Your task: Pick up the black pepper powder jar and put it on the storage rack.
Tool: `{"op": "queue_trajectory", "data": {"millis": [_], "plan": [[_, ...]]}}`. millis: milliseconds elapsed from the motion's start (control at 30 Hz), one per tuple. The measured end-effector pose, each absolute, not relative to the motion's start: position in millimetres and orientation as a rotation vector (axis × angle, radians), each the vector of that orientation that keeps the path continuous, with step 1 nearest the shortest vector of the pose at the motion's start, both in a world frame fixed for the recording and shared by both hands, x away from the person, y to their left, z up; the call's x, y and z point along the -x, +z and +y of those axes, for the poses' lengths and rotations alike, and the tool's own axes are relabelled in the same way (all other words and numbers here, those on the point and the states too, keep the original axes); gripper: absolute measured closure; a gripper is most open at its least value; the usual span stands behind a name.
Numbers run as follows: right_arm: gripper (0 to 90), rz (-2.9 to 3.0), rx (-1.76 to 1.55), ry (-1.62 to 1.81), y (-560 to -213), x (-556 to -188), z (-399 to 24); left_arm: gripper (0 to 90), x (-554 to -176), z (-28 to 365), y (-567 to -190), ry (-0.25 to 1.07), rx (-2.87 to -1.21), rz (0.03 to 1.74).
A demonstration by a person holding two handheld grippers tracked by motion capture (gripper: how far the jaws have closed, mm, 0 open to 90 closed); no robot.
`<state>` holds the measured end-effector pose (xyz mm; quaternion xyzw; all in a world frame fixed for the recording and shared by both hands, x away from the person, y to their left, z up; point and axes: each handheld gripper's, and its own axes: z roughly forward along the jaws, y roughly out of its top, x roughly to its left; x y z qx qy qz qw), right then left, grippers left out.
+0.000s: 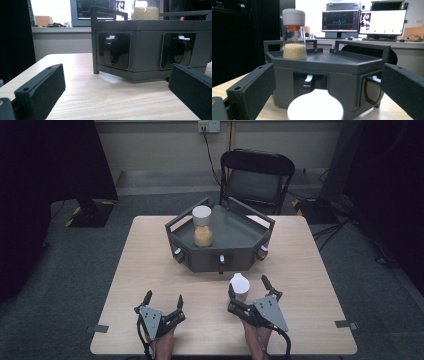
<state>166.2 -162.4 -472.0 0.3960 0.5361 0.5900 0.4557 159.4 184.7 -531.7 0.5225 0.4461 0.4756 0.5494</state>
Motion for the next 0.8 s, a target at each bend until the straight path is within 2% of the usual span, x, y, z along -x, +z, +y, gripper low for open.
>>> {"op": "queue_trajectory", "data": {"millis": [800], "plan": [[12.8,1.432,-1.049,1.424,-494,-180,-163,0.3,-159,185,-532,1.126,-1.237,1.057]]}}
